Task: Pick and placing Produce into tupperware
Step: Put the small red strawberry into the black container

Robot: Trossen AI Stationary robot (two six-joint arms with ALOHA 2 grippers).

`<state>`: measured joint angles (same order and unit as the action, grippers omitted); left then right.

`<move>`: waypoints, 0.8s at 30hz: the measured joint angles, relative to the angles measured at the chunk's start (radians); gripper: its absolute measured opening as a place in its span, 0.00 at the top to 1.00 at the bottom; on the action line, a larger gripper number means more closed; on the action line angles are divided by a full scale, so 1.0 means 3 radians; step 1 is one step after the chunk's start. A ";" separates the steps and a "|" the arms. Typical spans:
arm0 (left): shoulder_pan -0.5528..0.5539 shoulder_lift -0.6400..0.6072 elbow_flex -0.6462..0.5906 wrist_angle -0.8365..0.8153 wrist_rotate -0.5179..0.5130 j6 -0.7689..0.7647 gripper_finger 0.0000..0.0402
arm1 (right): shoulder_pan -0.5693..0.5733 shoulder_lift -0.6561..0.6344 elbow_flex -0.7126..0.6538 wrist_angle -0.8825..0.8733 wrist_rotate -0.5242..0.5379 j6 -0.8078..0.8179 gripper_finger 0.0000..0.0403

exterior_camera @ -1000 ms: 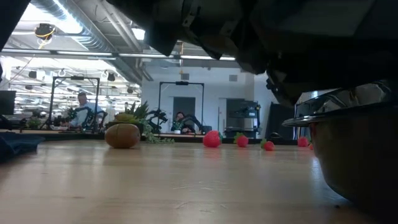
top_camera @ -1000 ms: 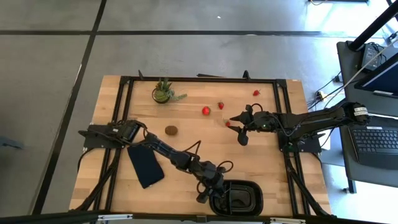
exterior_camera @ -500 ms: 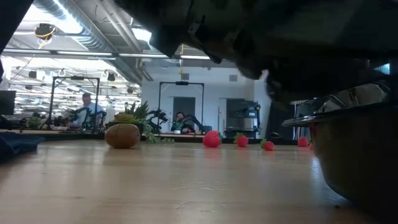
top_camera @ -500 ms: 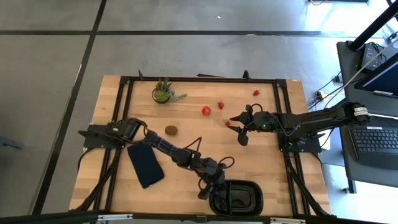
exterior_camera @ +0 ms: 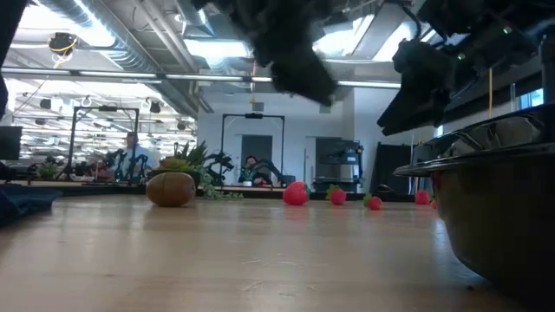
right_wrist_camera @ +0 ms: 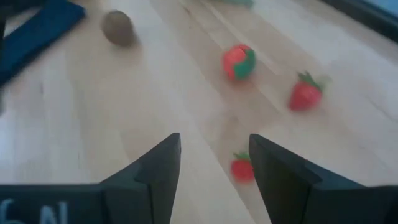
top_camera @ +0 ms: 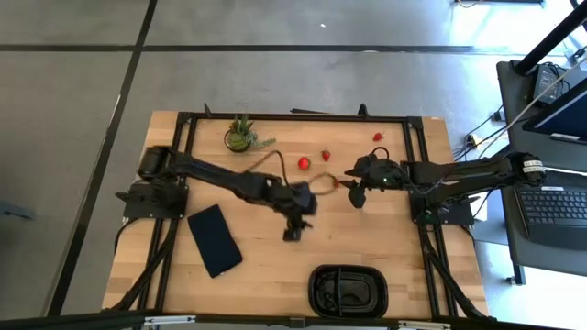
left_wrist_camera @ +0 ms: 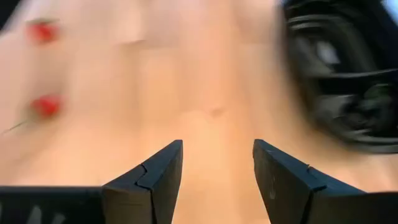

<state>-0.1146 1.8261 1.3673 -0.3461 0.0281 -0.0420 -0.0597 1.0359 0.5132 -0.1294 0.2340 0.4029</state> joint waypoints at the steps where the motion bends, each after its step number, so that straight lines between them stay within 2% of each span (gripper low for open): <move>1: 0.0041 -0.0114 -0.0115 -0.0026 -0.0086 0.0001 0.53 | -0.0015 0.0001 0.0113 -0.0250 0.0001 0.0087 0.52; 7: 0.0371 -0.0862 -0.1055 0.0288 -0.0213 -0.0168 0.52 | -0.0182 0.0075 0.0913 -0.1688 -0.0002 0.0483 0.52; 11: 0.0646 -0.1302 -0.1675 0.0430 -0.0241 -0.0386 0.53 | -0.0416 0.0186 0.1291 -0.2370 0.0005 0.0635 0.52; 14: 0.0827 -0.1554 -0.2032 0.0441 -0.0233 -0.0577 0.54 | -0.0621 0.0284 0.1448 -0.2631 -0.0006 0.0674 0.52; 18: 0.1019 -0.1782 -0.2382 0.0577 -0.0238 -0.0709 0.53 | -0.0839 0.0419 0.1537 -0.2776 -0.0239 0.0494 0.52; 24: 0.1186 -0.1972 -0.2685 0.0620 -0.0238 -0.0758 0.53 | -0.0904 0.0547 0.1539 -0.2782 -0.0322 0.0286 0.52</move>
<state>0.2411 1.2344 0.5618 -0.1601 -0.0433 -0.2694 -0.3310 1.2001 0.9749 -0.9641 0.1375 0.4886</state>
